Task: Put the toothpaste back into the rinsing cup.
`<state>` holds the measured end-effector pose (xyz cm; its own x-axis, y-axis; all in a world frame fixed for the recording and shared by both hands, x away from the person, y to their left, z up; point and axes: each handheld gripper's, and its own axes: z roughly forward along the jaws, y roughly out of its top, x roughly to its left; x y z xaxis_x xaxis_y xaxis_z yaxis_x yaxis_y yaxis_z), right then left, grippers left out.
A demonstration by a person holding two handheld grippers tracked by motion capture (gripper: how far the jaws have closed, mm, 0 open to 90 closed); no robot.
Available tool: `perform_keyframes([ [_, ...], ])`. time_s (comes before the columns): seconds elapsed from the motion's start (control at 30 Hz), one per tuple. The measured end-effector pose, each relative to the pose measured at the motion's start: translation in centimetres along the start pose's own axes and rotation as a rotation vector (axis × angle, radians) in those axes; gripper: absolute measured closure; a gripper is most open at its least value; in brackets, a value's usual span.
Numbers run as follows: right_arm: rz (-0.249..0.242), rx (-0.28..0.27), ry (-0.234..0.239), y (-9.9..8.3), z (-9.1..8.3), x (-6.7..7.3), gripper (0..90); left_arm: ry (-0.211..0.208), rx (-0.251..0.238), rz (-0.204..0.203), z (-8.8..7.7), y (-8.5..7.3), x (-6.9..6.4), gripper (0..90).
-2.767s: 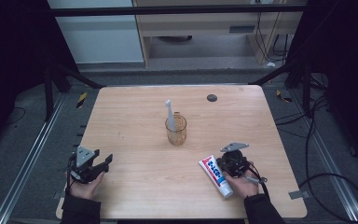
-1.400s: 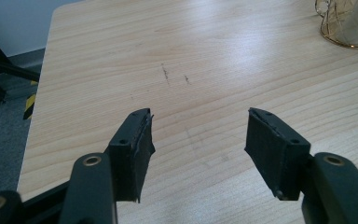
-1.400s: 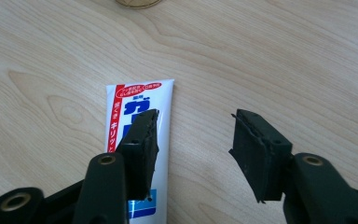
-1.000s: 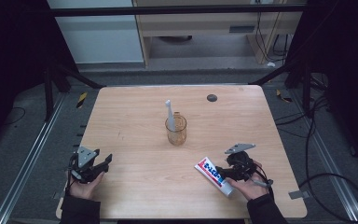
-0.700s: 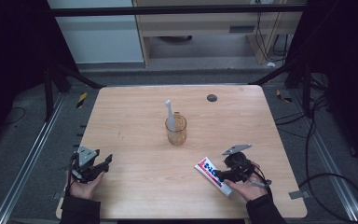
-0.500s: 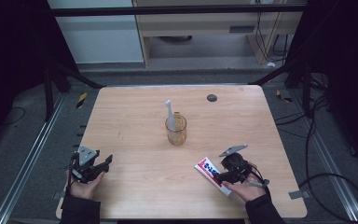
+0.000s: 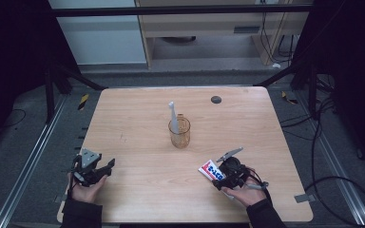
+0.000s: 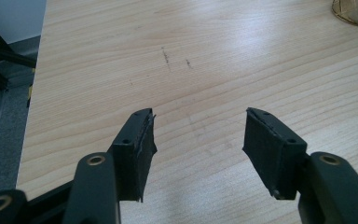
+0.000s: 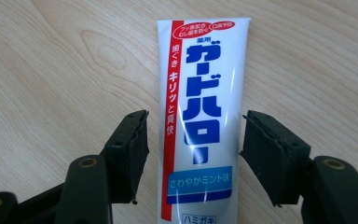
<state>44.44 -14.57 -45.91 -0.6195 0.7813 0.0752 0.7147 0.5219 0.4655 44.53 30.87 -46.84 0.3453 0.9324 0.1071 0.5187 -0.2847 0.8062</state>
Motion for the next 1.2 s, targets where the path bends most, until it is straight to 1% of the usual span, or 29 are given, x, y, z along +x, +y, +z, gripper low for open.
perform_keyframes([
  [0.3, 0.001, 0.038, 0.001, 0.3, 0.5, -0.1, 40.7, -0.003, 0.01, 0.0, 0.1, 0.0, 0.0, 41.9],
  [0.37, -0.006, 0.043, -0.001, 0.4, 0.7, -0.1, 40.7, -0.003, 0.011, 0.001, 0.1, 0.0, 0.0, 41.8],
  [0.7, -0.001, 0.084, -0.009, 0.5, 1.4, -0.2, 42.8, -0.008, 0.014, 0.0, 0.1, 0.0, 0.0, 41.8],
  [0.93, -0.002, 0.093, -0.005, 0.6, 1.6, -0.3, 43.1, -0.008, 0.019, 0.0, 0.2, 0.0, 0.0, 41.9],
  [1.17, -0.003, 0.105, -0.008, 1.2, 2.1, -0.2, 41.7, -0.009, 0.023, -0.001, 0.3, 0.0, 0.0, 41.9],
  [1.2, -0.01, 0.102, -0.012, 1.4, 2.2, -0.2, 41.6, -0.009, 0.023, 0.0, 0.3, 0.0, 0.0, 41.9],
])
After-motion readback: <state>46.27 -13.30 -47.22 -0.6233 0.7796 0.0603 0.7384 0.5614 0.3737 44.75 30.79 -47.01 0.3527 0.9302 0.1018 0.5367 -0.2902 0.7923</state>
